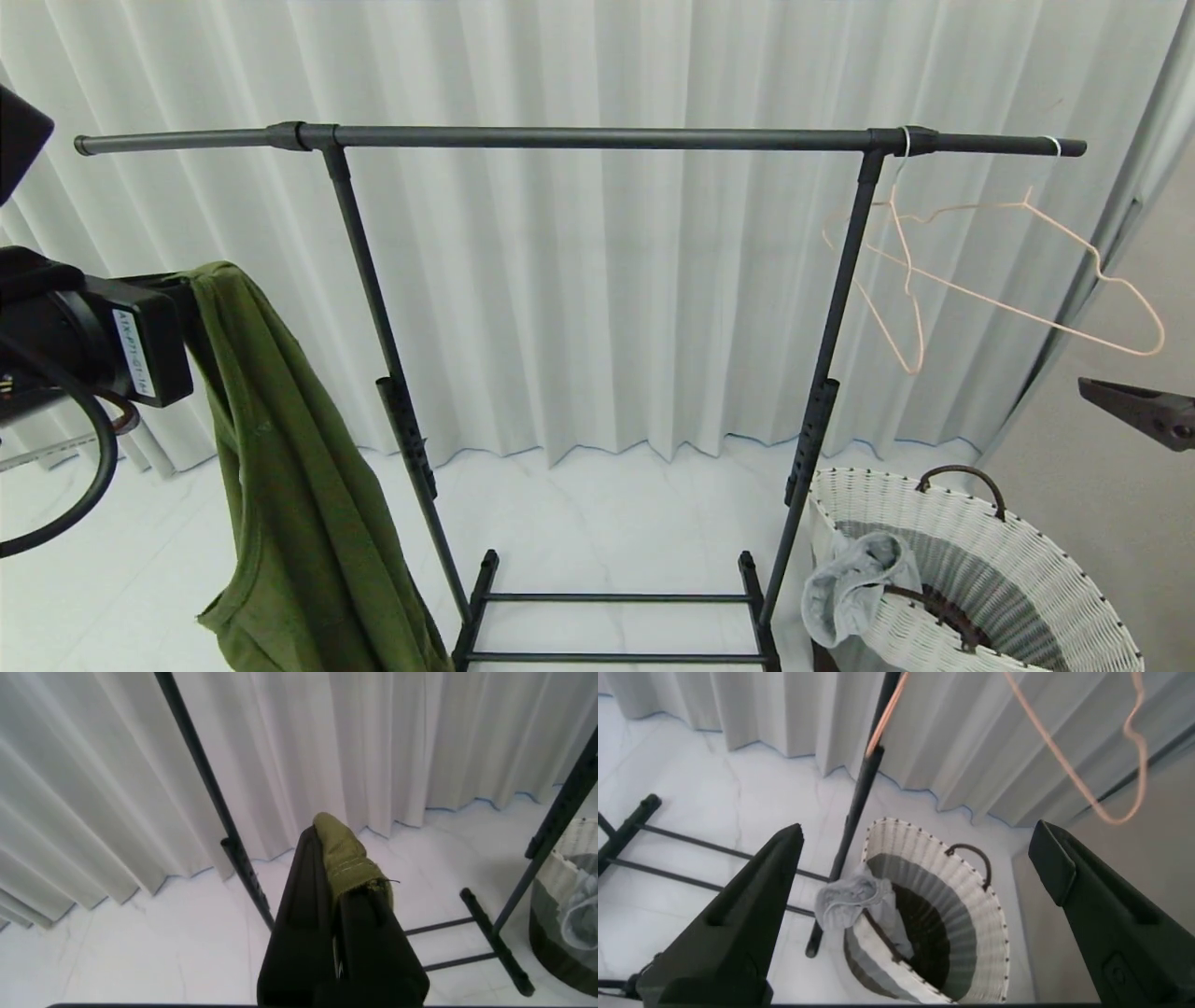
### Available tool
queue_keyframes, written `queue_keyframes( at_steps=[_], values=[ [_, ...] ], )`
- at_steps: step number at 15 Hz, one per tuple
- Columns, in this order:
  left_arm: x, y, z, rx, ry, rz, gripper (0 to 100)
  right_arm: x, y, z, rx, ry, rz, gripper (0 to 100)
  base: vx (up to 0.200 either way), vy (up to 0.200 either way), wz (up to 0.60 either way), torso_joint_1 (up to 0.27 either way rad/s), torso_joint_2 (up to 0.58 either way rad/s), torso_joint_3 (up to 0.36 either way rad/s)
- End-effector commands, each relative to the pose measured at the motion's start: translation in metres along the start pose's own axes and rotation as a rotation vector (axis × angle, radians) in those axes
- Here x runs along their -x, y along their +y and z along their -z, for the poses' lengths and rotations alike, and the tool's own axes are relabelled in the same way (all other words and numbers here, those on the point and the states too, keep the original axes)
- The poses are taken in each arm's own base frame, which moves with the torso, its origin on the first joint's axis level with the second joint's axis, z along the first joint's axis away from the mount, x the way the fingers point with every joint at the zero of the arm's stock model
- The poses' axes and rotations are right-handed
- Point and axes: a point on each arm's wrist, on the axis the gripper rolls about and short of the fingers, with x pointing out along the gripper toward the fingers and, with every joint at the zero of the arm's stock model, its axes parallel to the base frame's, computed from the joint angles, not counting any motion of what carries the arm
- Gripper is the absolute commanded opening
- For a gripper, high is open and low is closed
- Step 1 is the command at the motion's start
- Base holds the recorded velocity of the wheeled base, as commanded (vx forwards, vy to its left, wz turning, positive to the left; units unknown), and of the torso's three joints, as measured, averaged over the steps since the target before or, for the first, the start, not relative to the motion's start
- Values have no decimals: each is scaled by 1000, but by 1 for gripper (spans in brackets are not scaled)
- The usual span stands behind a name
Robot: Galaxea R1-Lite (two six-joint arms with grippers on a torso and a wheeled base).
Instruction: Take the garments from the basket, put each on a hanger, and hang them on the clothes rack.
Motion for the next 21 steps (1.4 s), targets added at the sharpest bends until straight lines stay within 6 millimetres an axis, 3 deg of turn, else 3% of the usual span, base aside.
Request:
queue_keyframes(
  at_steps=[1,6,13,21],
  values=[
    [0,0,0,0,1,0,0,-1,0,1,1,6,1,100,0,0,0,222,-510,-276],
    [0,0,3,3,9,-3,0,-3,0,2,1,14,4,100,0,0,0,185,-411,-221],
    [5,-1,8,-1,18,-23,0,-4,0,4,5,23,5,100,0,0,0,14,-24,-14],
    [5,-1,8,-2,18,-17,0,-6,0,4,7,29,3,100,0,-200,0,5,-2,1]
  ],
)
